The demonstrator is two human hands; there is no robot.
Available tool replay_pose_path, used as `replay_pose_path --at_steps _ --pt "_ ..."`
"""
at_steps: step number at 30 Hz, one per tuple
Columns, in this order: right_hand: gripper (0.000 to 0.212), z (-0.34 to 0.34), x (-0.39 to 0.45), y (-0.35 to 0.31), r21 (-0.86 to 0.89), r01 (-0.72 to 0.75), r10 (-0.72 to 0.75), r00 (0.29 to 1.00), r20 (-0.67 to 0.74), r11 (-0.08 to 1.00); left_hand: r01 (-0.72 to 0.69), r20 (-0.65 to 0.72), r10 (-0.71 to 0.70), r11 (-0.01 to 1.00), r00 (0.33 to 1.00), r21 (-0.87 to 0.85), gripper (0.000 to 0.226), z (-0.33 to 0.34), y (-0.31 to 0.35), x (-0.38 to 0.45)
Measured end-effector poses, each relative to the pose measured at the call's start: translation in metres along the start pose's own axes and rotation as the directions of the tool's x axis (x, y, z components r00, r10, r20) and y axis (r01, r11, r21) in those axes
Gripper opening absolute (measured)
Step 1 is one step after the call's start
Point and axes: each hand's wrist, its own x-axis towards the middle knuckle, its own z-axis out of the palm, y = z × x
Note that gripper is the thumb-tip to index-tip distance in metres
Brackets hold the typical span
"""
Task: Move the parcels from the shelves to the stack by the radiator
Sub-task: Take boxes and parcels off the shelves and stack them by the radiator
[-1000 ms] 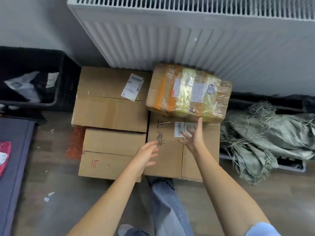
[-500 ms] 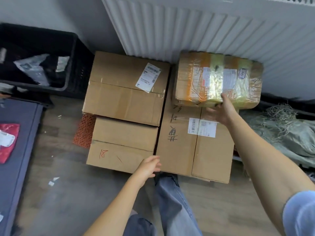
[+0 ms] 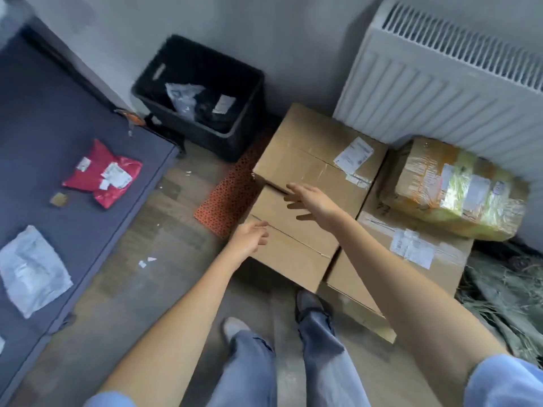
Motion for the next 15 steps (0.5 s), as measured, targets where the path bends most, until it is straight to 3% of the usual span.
replay_pose_path --at_steps 4,7,9,13,15 --pt "0.041 0.104 -0.062 -0.073 -0.099 0.114 -0.104 0.989 0.103 0.989 -0.044 -0.126 0.046 0.999 0.991 0.016 0.03 -0.14 -0.006 -0.095" --pt "0.031 0.175 -0.103 -0.125 -0.179 0.187 -0.15 0.968 0.201 0.966 -0.135 -0.32 0.103 0.988 0.942 -0.08 0.027 -0.247 0.007 -0.16" --pt "0.028 0.21 -0.128 -0.162 -0.272 0.248 -0.176 0.949 0.262 0.93 -0.22 -0.457 0.127 0.963 0.88 -0.158 0.03 -0.305 0.02 -0.2" --pt "0.037 0.256 -0.158 -0.253 -0.286 0.411 -0.32 0.893 0.315 0.865 -0.417 -0.626 0.206 0.884 0.752 -0.211 0.027 -0.381 0.047 -0.257" --pt "0.039 0.274 -0.165 -0.298 -0.257 0.483 -0.399 0.86 0.319 0.837 -0.514 -0.736 0.268 0.849 0.621 -0.124 0.026 -0.408 0.056 -0.268"
